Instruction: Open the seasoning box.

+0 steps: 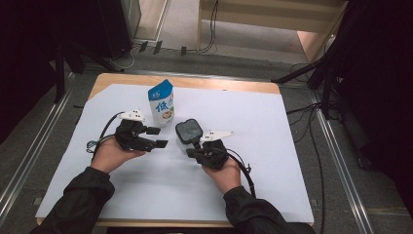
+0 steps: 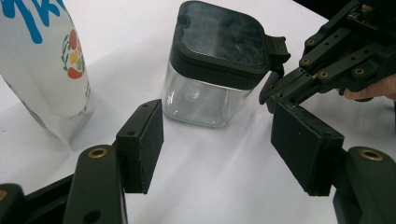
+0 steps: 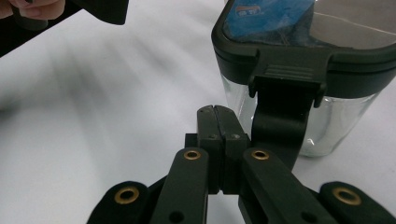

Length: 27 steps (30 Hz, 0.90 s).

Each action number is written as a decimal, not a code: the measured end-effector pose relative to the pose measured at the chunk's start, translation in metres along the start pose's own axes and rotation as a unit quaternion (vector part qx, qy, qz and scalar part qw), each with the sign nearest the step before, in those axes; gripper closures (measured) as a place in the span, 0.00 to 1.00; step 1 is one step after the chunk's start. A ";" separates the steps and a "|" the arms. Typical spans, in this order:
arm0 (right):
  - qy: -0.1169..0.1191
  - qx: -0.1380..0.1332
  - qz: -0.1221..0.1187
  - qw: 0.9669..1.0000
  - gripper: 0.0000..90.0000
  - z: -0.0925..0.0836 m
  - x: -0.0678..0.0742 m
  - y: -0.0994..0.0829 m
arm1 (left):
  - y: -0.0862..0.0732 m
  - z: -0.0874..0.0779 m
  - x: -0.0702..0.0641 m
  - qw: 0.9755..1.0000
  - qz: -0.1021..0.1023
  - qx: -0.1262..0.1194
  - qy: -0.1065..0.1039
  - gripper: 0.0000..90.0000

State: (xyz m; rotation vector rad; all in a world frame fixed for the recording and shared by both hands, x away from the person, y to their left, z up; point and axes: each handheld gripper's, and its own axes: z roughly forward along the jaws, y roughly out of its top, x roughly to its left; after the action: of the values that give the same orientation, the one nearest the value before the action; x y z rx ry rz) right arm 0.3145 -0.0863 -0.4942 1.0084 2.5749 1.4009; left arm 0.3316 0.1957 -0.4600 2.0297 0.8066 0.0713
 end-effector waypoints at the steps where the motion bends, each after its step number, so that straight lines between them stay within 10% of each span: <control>1: 0.000 0.000 0.000 1.000 1.00 0.000 0.000 0.000 | 0.000 0.000 0.000 1.000 0.000 0.000 0.001 0.40; 27: -0.008 0.003 0.019 1.000 1.00 -0.008 -0.009 -0.002 | 0.002 0.002 0.003 1.000 -0.002 0.001 0.010 0.43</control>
State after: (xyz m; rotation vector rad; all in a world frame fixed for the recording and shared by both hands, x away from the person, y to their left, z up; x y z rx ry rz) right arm 0.3176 -0.0979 -0.4934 1.0691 2.5626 1.3891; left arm 0.3363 0.1951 -0.4605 2.0312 0.8233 0.0886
